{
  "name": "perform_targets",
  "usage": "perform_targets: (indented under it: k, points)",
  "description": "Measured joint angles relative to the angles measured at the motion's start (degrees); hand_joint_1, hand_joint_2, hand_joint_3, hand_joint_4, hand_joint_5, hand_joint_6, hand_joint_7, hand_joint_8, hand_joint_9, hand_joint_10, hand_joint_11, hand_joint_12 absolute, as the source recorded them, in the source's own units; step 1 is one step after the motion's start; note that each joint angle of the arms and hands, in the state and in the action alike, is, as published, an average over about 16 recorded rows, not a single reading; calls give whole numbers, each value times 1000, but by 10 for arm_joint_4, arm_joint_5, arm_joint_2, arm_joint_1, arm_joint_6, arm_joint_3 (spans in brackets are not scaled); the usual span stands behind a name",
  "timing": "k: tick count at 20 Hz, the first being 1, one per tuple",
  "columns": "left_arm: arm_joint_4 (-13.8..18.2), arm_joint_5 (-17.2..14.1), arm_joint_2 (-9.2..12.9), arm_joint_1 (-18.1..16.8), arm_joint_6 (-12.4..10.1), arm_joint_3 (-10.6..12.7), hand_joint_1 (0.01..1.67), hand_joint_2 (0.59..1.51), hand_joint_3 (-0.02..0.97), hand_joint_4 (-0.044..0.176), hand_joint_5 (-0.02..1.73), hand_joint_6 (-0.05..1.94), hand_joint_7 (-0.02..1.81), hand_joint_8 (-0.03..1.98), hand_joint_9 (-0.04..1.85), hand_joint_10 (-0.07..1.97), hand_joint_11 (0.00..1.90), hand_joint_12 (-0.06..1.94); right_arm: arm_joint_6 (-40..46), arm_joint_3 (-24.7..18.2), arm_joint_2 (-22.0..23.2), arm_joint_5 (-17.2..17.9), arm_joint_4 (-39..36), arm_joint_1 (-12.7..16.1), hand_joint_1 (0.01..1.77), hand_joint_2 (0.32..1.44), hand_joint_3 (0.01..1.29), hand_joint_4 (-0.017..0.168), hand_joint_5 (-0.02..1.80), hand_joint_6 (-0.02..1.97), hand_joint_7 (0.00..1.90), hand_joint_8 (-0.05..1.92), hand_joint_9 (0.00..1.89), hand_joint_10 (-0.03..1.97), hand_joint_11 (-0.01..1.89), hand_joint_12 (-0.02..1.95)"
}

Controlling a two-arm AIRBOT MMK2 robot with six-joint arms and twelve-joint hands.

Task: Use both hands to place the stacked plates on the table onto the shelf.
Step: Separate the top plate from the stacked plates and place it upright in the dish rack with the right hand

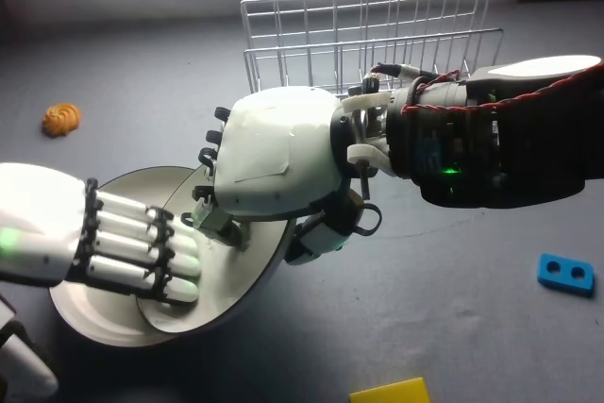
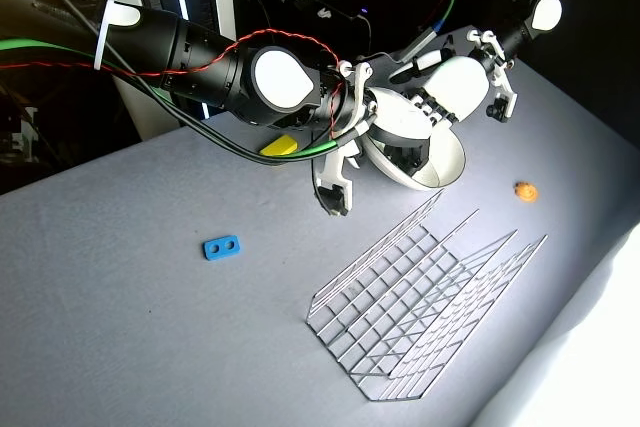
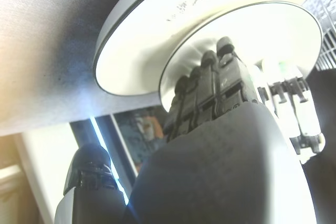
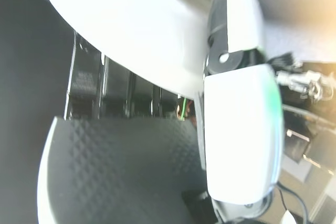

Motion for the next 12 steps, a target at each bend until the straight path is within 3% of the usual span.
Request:
perform_targets:
  k: [6, 12]
  points:
    - [-13, 0, 19, -30, -29, 20, 14, 1121, 18, 0, 17, 11, 12, -1, 15, 10, 19, 23, 7, -13, 10, 1, 2, 4, 1188, 955, 15, -9, 761, 843, 859, 771, 938, 865, 863, 1197]
    - [-14, -1, 56, -70, -67, 37, 14, 1122, 18, -3, 20, 11, 20, 1, 18, 10, 17, -6, 11, -38, 30, -3, 3, 15, 1224, 957, 15, -6, 802, 855, 895, 800, 937, 1094, 850, 1249]
